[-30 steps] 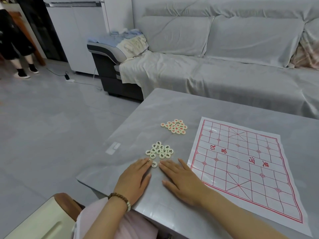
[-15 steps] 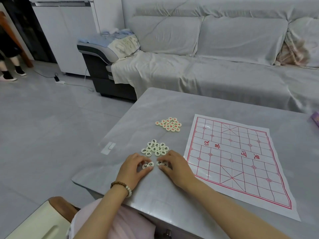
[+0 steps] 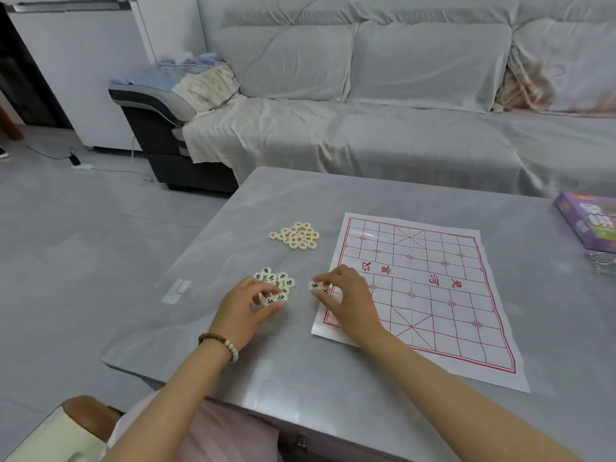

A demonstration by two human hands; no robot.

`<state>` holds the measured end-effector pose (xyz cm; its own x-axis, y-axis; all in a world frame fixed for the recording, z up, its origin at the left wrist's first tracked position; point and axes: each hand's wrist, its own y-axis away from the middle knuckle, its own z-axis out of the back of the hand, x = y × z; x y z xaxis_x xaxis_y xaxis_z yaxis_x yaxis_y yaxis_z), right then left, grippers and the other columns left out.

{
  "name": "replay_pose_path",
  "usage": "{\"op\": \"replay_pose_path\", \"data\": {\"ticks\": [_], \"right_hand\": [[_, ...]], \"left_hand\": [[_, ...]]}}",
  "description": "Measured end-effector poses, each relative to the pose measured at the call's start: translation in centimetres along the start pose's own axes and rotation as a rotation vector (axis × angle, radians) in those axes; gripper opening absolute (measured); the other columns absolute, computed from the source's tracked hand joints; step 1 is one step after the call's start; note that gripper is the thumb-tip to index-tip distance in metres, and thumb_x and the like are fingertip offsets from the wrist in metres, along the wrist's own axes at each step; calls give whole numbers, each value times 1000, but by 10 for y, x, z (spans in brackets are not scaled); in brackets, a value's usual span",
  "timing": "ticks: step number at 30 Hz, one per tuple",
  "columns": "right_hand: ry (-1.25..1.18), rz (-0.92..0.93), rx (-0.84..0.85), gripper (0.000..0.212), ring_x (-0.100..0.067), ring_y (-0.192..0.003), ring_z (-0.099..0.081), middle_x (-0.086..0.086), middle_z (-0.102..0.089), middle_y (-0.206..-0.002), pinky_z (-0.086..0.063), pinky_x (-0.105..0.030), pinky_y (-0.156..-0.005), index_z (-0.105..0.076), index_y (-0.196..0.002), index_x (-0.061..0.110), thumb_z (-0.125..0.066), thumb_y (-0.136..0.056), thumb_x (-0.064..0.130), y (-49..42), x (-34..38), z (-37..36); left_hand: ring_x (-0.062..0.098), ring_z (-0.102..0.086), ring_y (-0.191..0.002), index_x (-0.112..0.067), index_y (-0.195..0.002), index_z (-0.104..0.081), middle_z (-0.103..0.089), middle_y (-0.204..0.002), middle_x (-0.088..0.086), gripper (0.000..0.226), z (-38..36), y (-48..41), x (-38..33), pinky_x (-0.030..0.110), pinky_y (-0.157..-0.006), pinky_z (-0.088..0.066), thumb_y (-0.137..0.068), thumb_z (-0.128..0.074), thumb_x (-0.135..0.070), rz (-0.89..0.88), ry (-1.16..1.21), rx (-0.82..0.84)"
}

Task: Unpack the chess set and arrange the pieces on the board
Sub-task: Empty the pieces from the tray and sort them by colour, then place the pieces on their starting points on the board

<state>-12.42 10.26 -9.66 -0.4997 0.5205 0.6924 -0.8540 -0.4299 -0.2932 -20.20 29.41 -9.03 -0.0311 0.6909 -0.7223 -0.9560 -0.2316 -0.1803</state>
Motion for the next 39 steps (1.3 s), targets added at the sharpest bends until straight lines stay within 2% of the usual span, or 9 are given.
{"op": "replay_pose_path", "data": {"ticks": [5, 9, 18, 24, 26, 28, 31, 34, 39], "right_hand": [[48, -206, -123, 20, -5, -80, -52, 11, -57, -88, -43, -25, -79, -69, -102, 23, -69, -82, 27, 22, -63, 74], [95, -293, -189, 20, -4, -80, -51, 13, -56, -89, -43, -20, -79, -67, -103, 25, -68, -83, 29, 37, -94, 115], [198, -250, -35, 25, -8, -92, -47, 14, -59, -94, -40, -30, -88, -69, -106, 29, -69, -81, 35, 53, -124, 116], [117, -191, -127, 34, -4, -96, -51, 14, -55, -107, -38, -24, -95, -57, -114, 35, -68, -82, 37, 47, -103, 106], [116, -139, -35, 32, -5, -106, -49, 12, -55, -117, -33, -22, -100, -57, -116, 34, -64, -85, 39, 37, -82, 90], [130, -52, 76, 35, -5, -121, -42, 13, -50, -131, -25, -21, -107, -53, -123, 35, -58, -89, 41, 25, -60, 68], [143, 62, 218, 49, -6, -138, -24, 13, -28, -151, -10, -18, -110, -36, -140, 33, -50, -93, 41, 8, -32, 30], [181, 159, 328, 54, -13, -142, -17, 5, -19, -156, -5, -18, -111, -26, -146, 24, -42, -97, 39, -7, -6, -5], [306, 220, 430, 55, -15, -145, -9, -1, -11, -158, 2, -22, -113, -16, -150, 14, -28, -101, 37, -11, 12, -37]], "left_hand": [[3, -47, -75, -27, -101, -65, -51, -89, -12, 22, -58, -41, -69, 13, -67, -39, -82, -65, -37, -129, -34, 154], [6, -47, -83, -24, -110, -64, -56, -101, -6, 30, -118, -58, -110, 19, -78, -43, -84, -63, -38, -171, -76, 264], [13, -51, -96, -24, -119, -62, -57, -104, -3, 39, -164, -54, -115, 25, -88, -47, -83, -64, -37, -175, -97, 374], [10, -38, -125, -29, -133, -47, -46, -135, -8, 53, -133, -50, -98, 27, -106, -32, -84, -56, -49, -198, -207, 316], [11, -31, -133, -28, -137, -41, -39, -143, -7, 60, -105, -45, -78, 29, -110, -26, -85, -48, -57, -186, -236, 248], [16, -19, -140, -24, -143, -29, -27, -151, -3, 80, -76, -38, -52, 33, -114, -17, -80, -33, -73, -150, -315, 198], [18, -1, -144, -17, -149, -10, -6, -157, 0, 97, -38, -27, -8, 32, -116, -3, -75, -23, -79, 9, -440, 149], [16, 6, -144, -15, -149, 1, 6, -157, 1, 107, -14, -15, 21, 32, -116, 0, -66, -10, -82, 128, -465, 163], [9, 10, -142, -16, -148, 8, 14, -155, -3, 125, -4, 13, 34, 21, -110, 9, -49, 15, -92, 127, -441, 223]]}}
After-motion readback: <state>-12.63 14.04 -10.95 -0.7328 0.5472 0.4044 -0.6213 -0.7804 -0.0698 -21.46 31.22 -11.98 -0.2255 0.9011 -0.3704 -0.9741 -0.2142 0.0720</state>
